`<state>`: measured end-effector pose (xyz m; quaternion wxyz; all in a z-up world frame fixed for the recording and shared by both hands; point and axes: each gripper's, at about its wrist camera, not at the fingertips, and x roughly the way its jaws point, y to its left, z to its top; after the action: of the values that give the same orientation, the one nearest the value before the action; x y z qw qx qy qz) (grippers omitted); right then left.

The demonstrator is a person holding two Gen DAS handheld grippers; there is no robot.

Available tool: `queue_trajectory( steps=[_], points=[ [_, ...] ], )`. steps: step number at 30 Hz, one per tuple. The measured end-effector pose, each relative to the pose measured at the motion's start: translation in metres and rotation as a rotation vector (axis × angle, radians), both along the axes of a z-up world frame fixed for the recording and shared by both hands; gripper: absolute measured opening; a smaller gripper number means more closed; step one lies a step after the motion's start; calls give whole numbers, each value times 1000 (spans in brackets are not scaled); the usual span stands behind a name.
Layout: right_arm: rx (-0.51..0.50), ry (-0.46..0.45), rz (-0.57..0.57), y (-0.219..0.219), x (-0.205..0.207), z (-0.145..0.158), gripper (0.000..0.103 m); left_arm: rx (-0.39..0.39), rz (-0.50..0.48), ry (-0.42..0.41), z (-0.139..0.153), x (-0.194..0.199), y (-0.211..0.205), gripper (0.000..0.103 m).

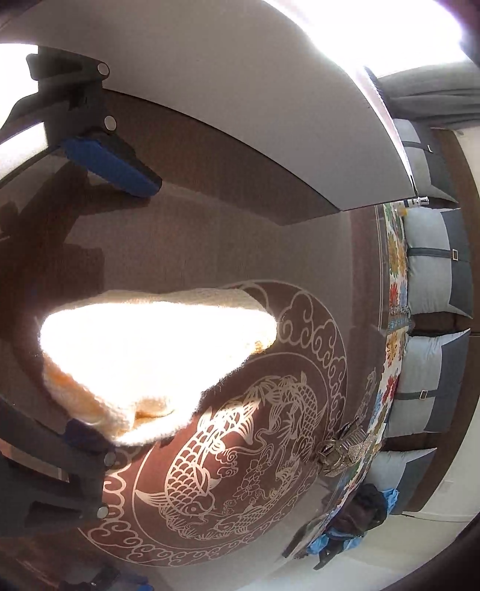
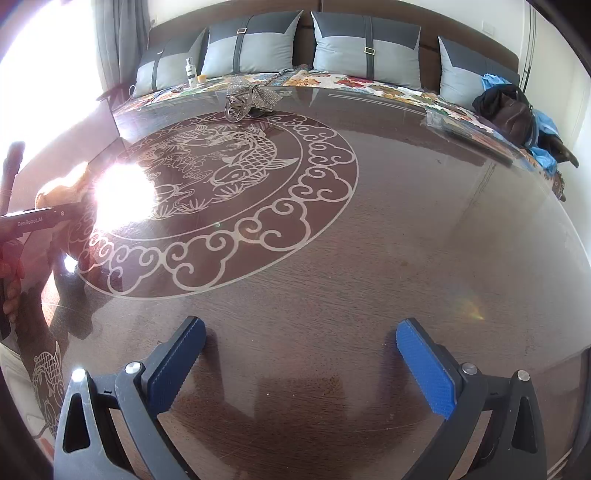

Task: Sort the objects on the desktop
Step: 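Hold the knit item in the left tool while the right tool closes on the silver bow clip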

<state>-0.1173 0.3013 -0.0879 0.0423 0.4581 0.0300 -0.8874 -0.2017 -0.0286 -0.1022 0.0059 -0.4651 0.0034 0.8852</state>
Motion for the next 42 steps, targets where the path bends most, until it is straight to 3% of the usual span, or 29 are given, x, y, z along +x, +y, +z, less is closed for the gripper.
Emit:
queue_trajectory(
  steps=[22, 24, 28, 32, 37, 42],
  points=[
    [0, -1, 1, 0, 0, 0, 103, 1, 0, 2, -1, 0, 1, 103],
    [-2, -10, 41, -2, -6, -1, 103, 1, 0, 2, -1, 0, 1, 103],
    [39, 20, 221, -23, -59, 15, 103, 1, 1, 2, -1, 0, 2, 103],
    [77, 54, 355, -52, -149, 36, 103, 1, 0, 2, -1, 0, 2, 103],
    [125, 5, 434, -90, -254, 41, 103, 1, 1, 3, -1, 0, 2, 103],
    [187, -94, 510, -122, -300, 20, 102, 1, 1, 3, -1, 0, 2, 103]
  ],
)
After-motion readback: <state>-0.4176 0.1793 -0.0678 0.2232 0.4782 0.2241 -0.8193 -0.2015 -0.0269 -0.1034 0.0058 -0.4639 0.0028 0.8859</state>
